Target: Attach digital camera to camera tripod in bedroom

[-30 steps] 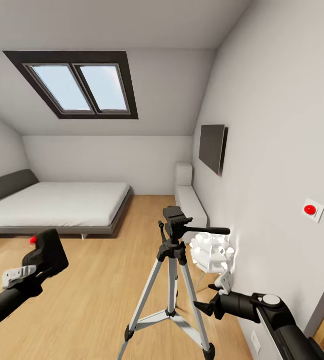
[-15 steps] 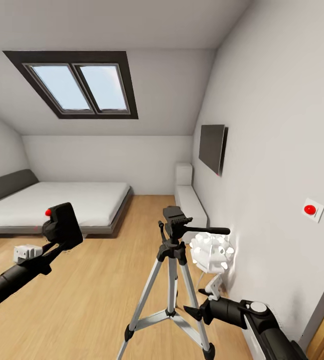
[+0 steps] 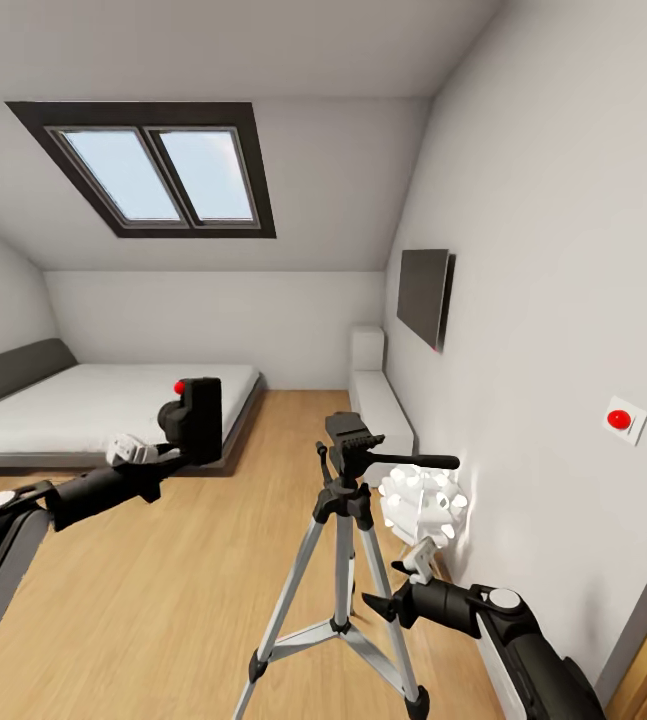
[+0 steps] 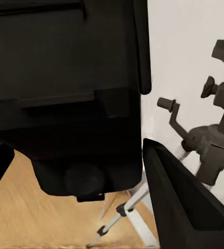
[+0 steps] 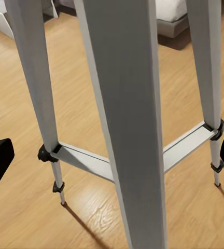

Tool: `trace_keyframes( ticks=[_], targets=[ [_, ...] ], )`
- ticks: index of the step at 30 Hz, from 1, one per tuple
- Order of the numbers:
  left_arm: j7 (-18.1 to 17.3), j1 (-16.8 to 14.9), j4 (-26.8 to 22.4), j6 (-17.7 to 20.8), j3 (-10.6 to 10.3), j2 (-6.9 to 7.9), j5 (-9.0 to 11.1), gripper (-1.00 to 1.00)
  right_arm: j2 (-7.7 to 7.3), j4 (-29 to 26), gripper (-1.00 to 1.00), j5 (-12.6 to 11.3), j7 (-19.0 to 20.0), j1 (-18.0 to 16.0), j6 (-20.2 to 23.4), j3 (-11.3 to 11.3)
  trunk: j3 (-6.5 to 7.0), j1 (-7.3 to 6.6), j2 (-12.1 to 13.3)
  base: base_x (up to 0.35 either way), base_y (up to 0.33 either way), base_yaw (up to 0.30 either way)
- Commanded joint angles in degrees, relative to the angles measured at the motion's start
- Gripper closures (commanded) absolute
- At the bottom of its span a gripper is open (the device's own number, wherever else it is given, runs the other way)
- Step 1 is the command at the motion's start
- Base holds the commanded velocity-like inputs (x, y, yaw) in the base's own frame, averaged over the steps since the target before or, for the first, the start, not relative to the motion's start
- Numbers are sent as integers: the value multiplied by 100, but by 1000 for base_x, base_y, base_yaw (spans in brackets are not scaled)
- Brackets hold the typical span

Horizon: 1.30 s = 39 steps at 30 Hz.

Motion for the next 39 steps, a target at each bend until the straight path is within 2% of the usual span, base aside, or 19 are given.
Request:
trace_keyframes(
  ticks=[1, 7, 13, 19, 22, 24, 26, 27, 31, 35, 39],
  targets=[
    [-24, -35, -5, 55, -50, 3, -59, 100, -3, -7, -100, 21, 12, -2, 31, 6, -3, 2, -5, 0, 0, 0],
    [-143, -374, -8, 167, -258, -7, -308, 100, 2, 18, -100, 76, -64, -5, -7, 18, -3, 2, -5, 0, 0, 0],
    [-360, -960, 15, 532, -504, 15, -365, 100, 2, 174, -100, 359, -326, -6, -433, 3, -3, 2, -5, 0, 0, 0],
    [-458, -1544, 26, 796, -914, 45, -398, 100, 5, 317, -100, 487, -419, -6, -662, -5, -3, 2, -5, 0, 0, 0],
    [-606, -1806, 39, 844, -1153, 113, -449, 100, 5, 342, -100, 510, -435, -6, -710, 3, -3, 2, -5, 0, 0, 0],
    [-756, -1970, 50, 887, -1352, 182, -555, 100, 5, 353, -100, 519, -441, -6, -729, 7, -3, 2, -5, 0, 0, 0],
    [-905, -2143, 57, 932, -1564, 235, -738, 100, 7, 362, -100, 525, -445, -6, -742, 12, -3, 2, -5, 0, 0, 0],
    [-1051, -2331, 75, 988, -1766, 261, -948, 100, 9, 367, -100, 530, -447, -6, -752, 17, -3, 2, -5, 0, 0, 0],
    [-1401, -2773, 203, 1290, -2041, 270, -1252, 100, 11, 373, -100, 536, -452, -7, -762, 22, -3, 2, -5, 0, 0, 0],
    [-1846, -3365, 476, 1619, -2278, 191, -1385, 100, 23, 402, -100, 540, -457, -7, -766, 23, -3, 2, -5, 0, 0, 0],
    [-2324, -4040, 1055, 1808, -2778, 7, -1435, 100, 37, 434, -100, 539, -459, -7, -768, 24, -3, 2, -5, 0, 0, 0]
  ],
)
